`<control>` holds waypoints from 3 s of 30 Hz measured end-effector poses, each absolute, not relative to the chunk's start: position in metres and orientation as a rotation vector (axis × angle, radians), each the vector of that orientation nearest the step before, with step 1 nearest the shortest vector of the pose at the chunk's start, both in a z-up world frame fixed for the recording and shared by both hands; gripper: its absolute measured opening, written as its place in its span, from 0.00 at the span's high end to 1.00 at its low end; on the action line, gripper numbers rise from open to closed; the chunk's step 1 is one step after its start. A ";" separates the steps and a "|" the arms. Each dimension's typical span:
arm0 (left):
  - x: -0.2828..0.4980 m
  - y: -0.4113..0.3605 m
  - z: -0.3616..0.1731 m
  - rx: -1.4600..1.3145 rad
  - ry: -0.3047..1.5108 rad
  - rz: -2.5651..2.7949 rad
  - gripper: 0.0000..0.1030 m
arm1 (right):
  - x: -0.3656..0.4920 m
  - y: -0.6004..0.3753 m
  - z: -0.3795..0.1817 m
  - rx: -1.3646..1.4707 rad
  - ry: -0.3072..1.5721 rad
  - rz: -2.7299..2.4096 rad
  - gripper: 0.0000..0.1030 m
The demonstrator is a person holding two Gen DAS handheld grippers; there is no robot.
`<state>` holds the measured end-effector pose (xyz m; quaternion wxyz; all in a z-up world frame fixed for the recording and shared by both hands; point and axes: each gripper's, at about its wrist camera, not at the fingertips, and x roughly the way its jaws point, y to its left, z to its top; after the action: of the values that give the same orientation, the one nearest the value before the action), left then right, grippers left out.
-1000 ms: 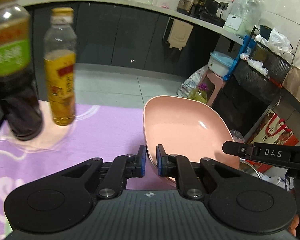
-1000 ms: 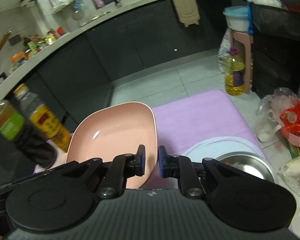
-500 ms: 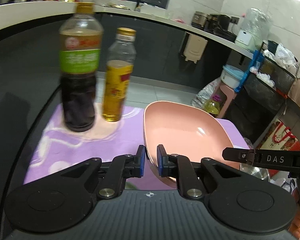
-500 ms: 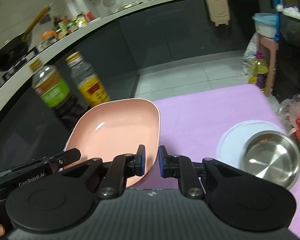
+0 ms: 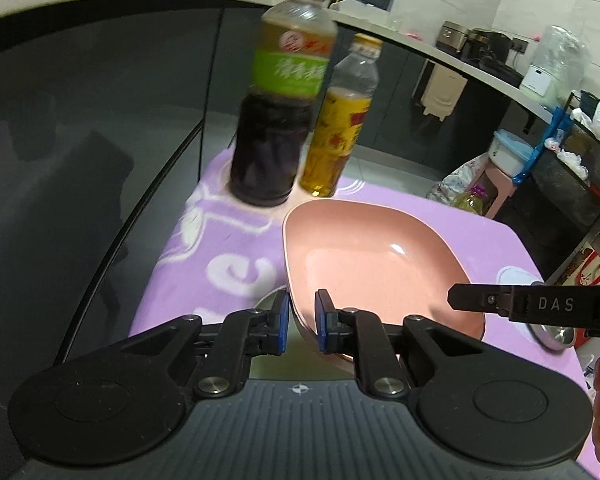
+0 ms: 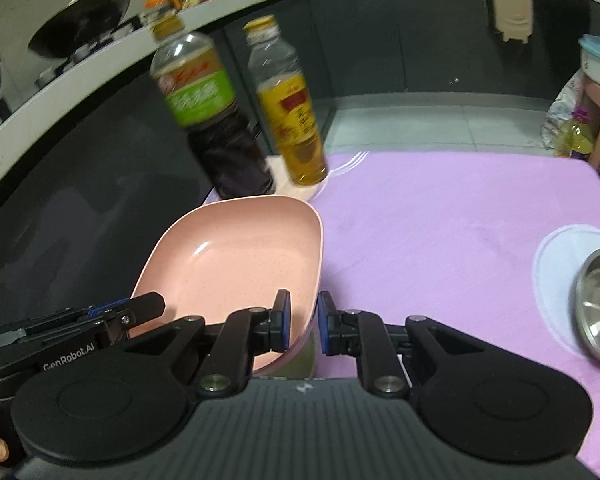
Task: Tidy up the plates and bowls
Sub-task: 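Carry the pink square dish and lower it onto the green plate, then open both grippers and withdraw from the pink dish, then move both grippers to the steel bowl and close on its rim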
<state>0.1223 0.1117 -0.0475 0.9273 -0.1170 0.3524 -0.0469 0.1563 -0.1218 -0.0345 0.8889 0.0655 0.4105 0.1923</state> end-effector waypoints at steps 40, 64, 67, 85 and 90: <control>0.125 0.119 -0.098 -0.242 0.846 -0.068 0.86 | 0.164 -0.094 -0.067 0.038 1.010 0.413 0.84; 0.108 0.115 -0.054 -0.266 0.706 0.000 0.78 | 0.149 -0.160 -0.048 0.182 0.934 0.372 0.84; 0.108 0.097 -0.045 -0.245 0.699 -0.033 0.78 | 0.149 -0.182 -0.044 0.215 0.912 0.344 0.84; 0.134 -0.088 -0.027 -0.083 0.766 -0.321 0.78 | 0.137 -0.368 -0.066 0.572 0.711 -0.036 0.84; 0.151 -0.139 -0.035 -0.056 0.798 -0.403 0.78 | 0.133 -0.394 -0.074 0.640 0.686 -0.111 0.84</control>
<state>0.1513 -0.1385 -0.0348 0.9014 -0.0270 0.3857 -0.1947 0.1334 -0.3937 -0.0745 0.8906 0.3083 0.3302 -0.0533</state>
